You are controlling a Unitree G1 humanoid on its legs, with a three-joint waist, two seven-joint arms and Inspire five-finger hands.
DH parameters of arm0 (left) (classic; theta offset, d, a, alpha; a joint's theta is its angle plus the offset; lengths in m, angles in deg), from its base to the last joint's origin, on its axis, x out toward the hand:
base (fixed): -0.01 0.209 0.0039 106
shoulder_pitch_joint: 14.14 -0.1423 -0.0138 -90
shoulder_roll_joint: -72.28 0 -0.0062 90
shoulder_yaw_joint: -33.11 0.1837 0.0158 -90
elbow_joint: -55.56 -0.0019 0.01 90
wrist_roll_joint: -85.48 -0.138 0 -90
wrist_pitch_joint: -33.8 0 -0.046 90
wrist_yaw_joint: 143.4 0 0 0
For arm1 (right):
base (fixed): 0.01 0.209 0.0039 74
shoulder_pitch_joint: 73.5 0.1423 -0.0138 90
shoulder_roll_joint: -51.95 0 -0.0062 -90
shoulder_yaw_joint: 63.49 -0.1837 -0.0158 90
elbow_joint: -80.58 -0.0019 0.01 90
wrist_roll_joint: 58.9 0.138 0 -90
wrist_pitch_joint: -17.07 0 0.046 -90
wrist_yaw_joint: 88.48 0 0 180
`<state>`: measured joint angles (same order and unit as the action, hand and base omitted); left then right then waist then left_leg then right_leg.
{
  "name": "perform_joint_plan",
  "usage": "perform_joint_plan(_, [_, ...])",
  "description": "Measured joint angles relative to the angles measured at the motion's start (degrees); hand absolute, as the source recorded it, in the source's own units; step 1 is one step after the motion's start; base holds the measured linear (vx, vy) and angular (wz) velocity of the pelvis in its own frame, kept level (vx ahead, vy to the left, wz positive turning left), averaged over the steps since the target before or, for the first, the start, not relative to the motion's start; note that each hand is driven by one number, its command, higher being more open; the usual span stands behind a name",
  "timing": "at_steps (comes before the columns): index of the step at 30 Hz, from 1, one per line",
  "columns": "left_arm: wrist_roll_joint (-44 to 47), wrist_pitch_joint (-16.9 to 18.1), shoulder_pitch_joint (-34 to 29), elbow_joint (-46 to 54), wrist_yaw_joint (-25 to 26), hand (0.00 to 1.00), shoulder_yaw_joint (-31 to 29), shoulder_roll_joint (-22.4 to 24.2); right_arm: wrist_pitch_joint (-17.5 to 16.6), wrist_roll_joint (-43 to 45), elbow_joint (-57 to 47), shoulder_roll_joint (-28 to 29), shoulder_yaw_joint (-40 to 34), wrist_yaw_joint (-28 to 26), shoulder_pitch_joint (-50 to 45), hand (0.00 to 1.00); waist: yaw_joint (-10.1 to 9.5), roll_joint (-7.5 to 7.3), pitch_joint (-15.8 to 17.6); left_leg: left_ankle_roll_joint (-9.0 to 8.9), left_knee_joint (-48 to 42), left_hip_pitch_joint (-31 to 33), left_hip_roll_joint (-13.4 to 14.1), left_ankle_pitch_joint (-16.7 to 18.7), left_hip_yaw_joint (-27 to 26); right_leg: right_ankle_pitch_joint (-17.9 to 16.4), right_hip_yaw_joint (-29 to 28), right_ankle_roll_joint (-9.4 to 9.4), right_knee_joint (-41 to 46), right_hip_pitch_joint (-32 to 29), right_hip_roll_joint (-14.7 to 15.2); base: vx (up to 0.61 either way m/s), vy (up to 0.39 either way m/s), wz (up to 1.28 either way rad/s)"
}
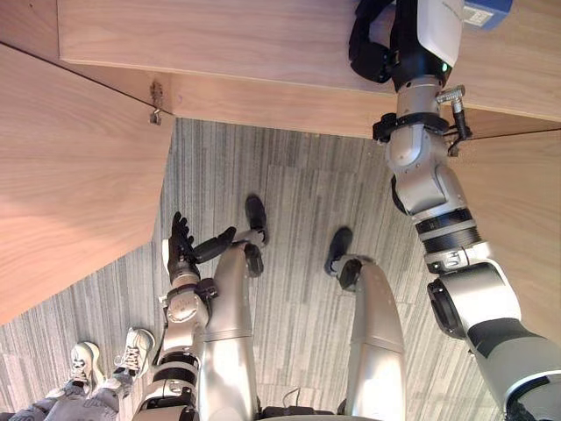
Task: Walk over to the cabinet, pick up the folder, carry it to the office cabinet, place the folder inside the office cabinet, then close the office cabinet door
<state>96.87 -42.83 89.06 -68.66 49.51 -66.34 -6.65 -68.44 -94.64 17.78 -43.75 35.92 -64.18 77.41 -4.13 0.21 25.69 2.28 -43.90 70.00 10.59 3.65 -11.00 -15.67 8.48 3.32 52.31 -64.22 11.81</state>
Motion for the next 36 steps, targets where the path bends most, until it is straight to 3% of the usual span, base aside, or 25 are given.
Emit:
perform_joint_plan(11, [0.0, -0.1, 0.0, 0.1, 0.4, 1.0, 0.9, 0.2, -0.1, 9.5, 3.3, -1.8, 0.1, 1.3, 2.5, 0.0, 0.08, 0.38, 0.2, -0.3, 1.6, -0.3, -0.8, -1.3, -0.6, 0.4, 0.6, 0.43, 0.3, 0.0, 1.5, -0.02, -0.023, 0.08])
perform_joint_plan(14, [0.0, -0.7, -0.1, 0.0, 0.3, 1.0, 1.0, 0.3, 1.2, 13.6, -1.4, -2.0, -0.6, 1.1, 0.1, 0.0, 0.01, 0.43, 0.6, 0.3, 1.7, -1.7, -0.8, -1.7, -0.7, 0.6, 0.6, 0.19, 0.3, 1.4, 1.4, -0.01, -0.018, 0.0])
perform_joint_plan(18, [-0.3, -2.7, -2.2, -1.2, -0.2, 1.0, 2.3, 0.3, 0.8, 14.1, -19.8, -0.5, -2.2, 1.2, -17.2, 0.0, 0.25, 0.36, 1.2, 0.5, 4.2, -9.8, -0.8, -1.4, -1.0, 0.6, 1.2, 0.2, -3.4, 10.0, 1.0, 0.02, -0.045, -0.01])
perform_joint_plan(23, [-3.5, -3.5, -8.6, -1.3, -1.1, 1.0, 4.7, 1.4, -4.1, 14.1, -33.7, 7.2, -2.8, 0.6, -43.6, 0.0, 1.67, -0.11, 0.7, -0.27, 9.2, -25.2, -0.7, 0.5, -2.5, 1.0, 2.1, 0.39, -12.4, 26.4, 0.1, 0.08, -0.047, -0.12])
perform_joint_plan(25, [-3.7, -3.9, -10.2, -1.5, -1.8, 1.0, 5.7, 1.4, -5.3, 14.1, -34.1, 9.8, -3.0, -0.7, -51.1, 0.0, 2.43, -0.76, 0.3, -0.44, 12.1, -30.5, -0.9, 0.6, -3.5, 2.3, 2.5, 0.95, -16.6, 31.7, 0.0, 0.17, -0.014, -0.21])
perform_joint_plan(26, [-4.1, -4.4, -11.6, -3.1, -2.1, 1.0, 6.9, 1.4, -6.4, 14.2, -31.8, 12.2, -3.0, -2.4, -57.9, 0.0, 3.15, -1.41, -0.9, -0.79, 15.6, -36.2, -1.5, 0.4, -4.3, 3.8, 2.4, 1.75, -21.3, 37.5, -0.6, 0.2, -0.003, -0.17])
perform_joint_plan(28, [-4.7, -4.5, -12.8, -5.3, -2.4, 1.0, 7.6, 0.9, -7.1, 14.2, -27.9, 13.5, -3.1, -3.9, -61.4, 0.0, 3.78, -1.76, -3.7, -1.17, 18.1, -38.6, -1.7, 0.2, -4.7, 4.9, 2.4, 1.97, -25.0, 40.2, -1.2, 0.2, 0.003, -0.17])
perform_joint_plan(30, [-5.9, -5.1, -13.4, -10.1, -3.4, 1.0, 8.5, 0.5, -8.3, 14.4, -16.9, 15.1, -4.9, -6.3, -64.3, 0.0, 5.14, -2.25, -7.5, -0.97, 22.9, -43.5, -2.5, -1.4, -5.6, 7.5, 2.2, 2.38, -32.4, 45.6, -2.3, 0.23, -0.001, -0.18])
perform_joint_plan(31, [-6.5, -5.5, -13.4, -11.7, -3.7, 1.0, 8.8, 0.4, -8.3, 14.5, -11.6, 15.8, -6.4, -7.0, -64.3, 1.0, 5.63, -2.37, -8.6, -0.93, 24.7, -45.4, -2.9, -1.9, -5.9, 8.3, 2.2, 2.6, -34.7, 47.6, -2.4, 0.24, 0.006, -0.17])
perform_joint_plan(32, [-7.7, -5.9, -13.5, -13.9, -4.2, 1.0, 8.8, 0.5, -8.2, 16.0, -3.2, 17.0, -9.3, -8.1, -64.2, 1.0, 5.91, -2.39, -9.9, -0.75, 27.5, -48.7, -3.6, -2.6, -6.8, 9.7, 1.7, 2.75, -38.3, 50.9, -2.7, 0.19, 0.015, -0.16])
perform_joint_plan(36, [-9.9, -6.6, -15.6, -14.0, -4.3, 1.0, 8.7, -0.5, -7.9, 19.3, 10.3, 18.5, -14.9, -9.3, -64.7, 1.0, 6.64, -2.38, -12.5, -1.23, 34.3, -55.3, -5.1, -4.5, -8.5, 11.8, 0.9, 3.0, -44.6, 56.6, -2.8, 0.14, -0.001, -0.17])
